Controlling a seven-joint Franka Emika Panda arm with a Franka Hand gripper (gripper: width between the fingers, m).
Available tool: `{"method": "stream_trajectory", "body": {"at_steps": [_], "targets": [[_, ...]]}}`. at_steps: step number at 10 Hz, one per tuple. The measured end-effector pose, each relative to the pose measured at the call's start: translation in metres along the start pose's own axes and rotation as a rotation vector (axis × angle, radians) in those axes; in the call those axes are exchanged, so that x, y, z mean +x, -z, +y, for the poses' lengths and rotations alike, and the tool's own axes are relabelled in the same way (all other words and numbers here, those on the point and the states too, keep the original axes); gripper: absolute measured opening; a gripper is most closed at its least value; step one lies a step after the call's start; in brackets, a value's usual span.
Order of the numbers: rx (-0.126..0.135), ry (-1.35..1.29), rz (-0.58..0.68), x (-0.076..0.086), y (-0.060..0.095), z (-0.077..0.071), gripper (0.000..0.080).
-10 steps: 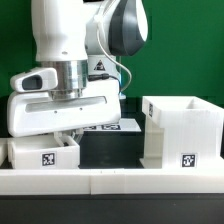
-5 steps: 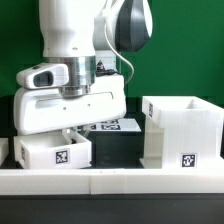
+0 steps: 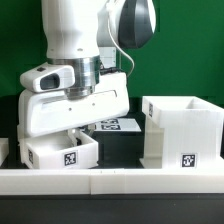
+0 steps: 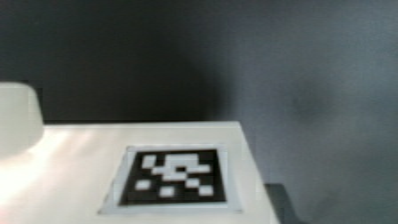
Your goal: Assemble drawer
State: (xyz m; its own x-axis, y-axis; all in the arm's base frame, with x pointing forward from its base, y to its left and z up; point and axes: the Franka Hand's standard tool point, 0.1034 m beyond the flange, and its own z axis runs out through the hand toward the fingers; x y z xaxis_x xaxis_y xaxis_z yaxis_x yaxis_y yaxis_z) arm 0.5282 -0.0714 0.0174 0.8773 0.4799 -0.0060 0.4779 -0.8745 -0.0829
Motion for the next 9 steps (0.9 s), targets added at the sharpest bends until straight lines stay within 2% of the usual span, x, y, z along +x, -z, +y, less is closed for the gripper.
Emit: {"method": "stream_trajectory", "body": {"at_steps": [4,9], "targets": [[-0.019,0.418,0.002,-0.005,0.008,-0.001,0.0042],[-0.023,0.716,-0.022,-0.01,0.004,0.004,0.0042]]}}
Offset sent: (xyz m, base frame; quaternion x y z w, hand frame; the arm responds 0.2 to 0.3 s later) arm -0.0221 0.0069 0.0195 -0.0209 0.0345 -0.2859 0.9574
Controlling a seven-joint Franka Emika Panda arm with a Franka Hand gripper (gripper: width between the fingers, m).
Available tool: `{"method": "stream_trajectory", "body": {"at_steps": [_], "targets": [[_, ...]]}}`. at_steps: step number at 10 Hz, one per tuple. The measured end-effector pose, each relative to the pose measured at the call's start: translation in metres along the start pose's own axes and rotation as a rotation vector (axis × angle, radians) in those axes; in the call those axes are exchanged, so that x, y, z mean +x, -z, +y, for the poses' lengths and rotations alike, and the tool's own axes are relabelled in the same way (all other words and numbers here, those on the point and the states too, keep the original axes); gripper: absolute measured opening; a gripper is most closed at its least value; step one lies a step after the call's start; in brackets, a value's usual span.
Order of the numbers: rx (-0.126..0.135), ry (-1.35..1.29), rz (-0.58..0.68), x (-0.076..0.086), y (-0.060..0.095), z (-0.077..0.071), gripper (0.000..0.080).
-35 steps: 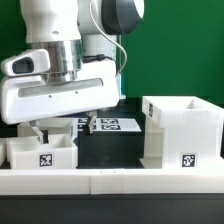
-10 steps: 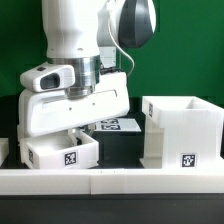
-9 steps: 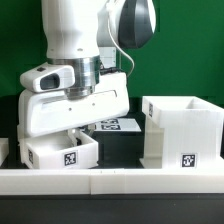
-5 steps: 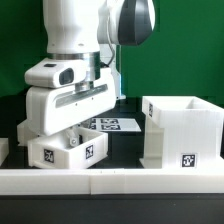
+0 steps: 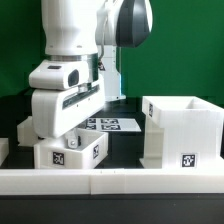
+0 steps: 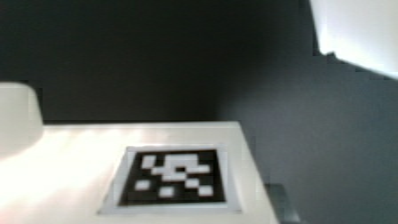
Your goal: Assemble drawer
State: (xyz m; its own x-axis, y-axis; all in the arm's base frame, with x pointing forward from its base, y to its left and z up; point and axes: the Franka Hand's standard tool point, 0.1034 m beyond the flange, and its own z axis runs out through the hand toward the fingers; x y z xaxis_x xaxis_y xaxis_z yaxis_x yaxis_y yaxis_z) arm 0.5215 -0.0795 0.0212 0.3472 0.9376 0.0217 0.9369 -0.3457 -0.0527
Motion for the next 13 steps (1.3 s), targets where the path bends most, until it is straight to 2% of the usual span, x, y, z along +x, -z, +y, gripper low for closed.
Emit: {"method": "stream_trajectory", "body": {"at_steps": [4,7,8,10,11,12,13], "targets": [[-0.003,0.35,-0.033,0.002,-0.003,-0.003,0.0042],[0.003,0.358,-0.036,0.005,-0.006,-0.004,0.0042],[0.011,0.376,-0.039,0.014,-0.006,-0.005,0.0042],[0.005,0.391,-0.042,0.034,-0.007,-0.006,0.0042],[0.005,0.388,-0.042,0.032,-0.007,-0.006,0.0042],[-0.024,0.384,-0.039,0.031,-0.007,-0.003,0.0042],[-0.016,0.376,-0.04,0.031,-0.008,-0.005,0.0042]]}}
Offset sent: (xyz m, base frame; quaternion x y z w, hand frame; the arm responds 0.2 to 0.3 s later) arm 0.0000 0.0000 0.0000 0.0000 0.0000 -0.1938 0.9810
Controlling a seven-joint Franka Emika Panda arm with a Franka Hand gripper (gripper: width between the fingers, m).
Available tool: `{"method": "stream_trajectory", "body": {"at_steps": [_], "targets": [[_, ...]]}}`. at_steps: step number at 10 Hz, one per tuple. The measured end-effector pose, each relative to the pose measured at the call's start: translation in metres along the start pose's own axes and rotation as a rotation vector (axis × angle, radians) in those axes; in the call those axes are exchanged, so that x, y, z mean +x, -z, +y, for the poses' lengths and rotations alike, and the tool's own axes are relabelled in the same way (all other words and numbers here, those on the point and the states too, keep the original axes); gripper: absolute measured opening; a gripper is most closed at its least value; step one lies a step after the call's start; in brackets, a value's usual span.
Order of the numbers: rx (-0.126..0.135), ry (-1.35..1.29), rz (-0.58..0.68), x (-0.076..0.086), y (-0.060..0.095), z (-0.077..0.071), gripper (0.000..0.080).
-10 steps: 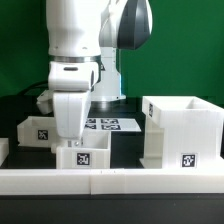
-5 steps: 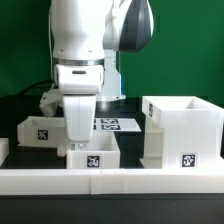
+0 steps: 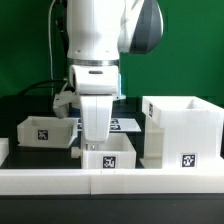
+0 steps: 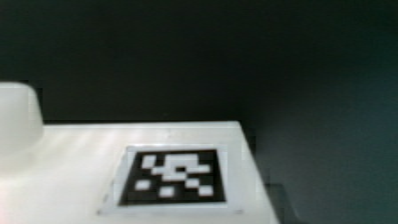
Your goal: Assemble drawer
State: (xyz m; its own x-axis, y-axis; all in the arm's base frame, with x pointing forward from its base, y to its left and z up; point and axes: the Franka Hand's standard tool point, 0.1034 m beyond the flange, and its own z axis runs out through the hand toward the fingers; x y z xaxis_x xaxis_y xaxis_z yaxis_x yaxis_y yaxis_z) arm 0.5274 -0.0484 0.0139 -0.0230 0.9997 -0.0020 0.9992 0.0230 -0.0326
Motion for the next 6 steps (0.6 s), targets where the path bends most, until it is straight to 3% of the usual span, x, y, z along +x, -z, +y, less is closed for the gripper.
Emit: {"method": "stream_trajectory", "body": {"at_steps": [6], "targets": [[-0.002,-0.039,0.017,0.026,0.003,0.014,0.0042]]}}
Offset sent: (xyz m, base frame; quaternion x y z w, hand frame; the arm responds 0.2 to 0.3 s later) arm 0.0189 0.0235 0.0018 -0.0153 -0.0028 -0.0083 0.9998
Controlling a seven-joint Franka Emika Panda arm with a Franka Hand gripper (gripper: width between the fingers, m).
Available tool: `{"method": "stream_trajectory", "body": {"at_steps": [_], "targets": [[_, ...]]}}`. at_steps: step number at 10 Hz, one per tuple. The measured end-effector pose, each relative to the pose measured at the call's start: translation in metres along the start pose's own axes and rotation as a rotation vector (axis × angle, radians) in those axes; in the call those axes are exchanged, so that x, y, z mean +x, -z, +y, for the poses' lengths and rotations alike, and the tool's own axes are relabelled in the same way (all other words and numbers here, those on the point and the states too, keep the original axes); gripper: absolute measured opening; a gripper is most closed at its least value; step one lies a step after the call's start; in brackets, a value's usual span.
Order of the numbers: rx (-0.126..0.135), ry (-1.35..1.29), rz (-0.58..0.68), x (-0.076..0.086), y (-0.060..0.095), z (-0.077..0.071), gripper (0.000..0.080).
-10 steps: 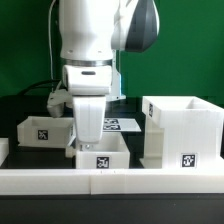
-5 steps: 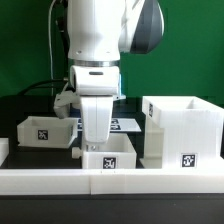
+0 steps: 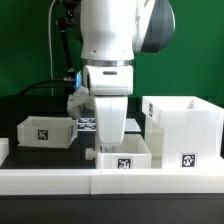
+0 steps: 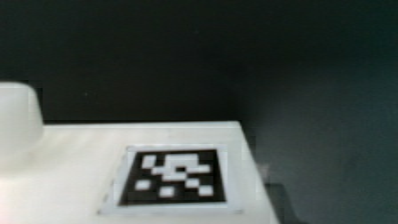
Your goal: Assemble drawer
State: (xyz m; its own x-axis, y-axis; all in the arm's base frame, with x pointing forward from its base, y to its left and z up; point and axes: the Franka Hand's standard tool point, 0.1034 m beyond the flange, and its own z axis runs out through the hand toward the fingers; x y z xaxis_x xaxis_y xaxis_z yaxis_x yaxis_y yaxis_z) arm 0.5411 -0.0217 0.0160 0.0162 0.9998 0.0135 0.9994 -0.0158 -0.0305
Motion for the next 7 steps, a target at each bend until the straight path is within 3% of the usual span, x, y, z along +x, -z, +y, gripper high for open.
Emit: {"method": "stream_trajectory", "body": {"at_steps": [4,5,7], "targets": [[-0.007,0.002,-0.001,-0.0027,-0.0009,0.0006,0.0042],[-0.022,0.015,-0.004,0.0005,-0.0014,0.0036,0.0042],[-0.005,0.061,-0.015,0.0032,-0.0026,0.0063,0.0042]]}}
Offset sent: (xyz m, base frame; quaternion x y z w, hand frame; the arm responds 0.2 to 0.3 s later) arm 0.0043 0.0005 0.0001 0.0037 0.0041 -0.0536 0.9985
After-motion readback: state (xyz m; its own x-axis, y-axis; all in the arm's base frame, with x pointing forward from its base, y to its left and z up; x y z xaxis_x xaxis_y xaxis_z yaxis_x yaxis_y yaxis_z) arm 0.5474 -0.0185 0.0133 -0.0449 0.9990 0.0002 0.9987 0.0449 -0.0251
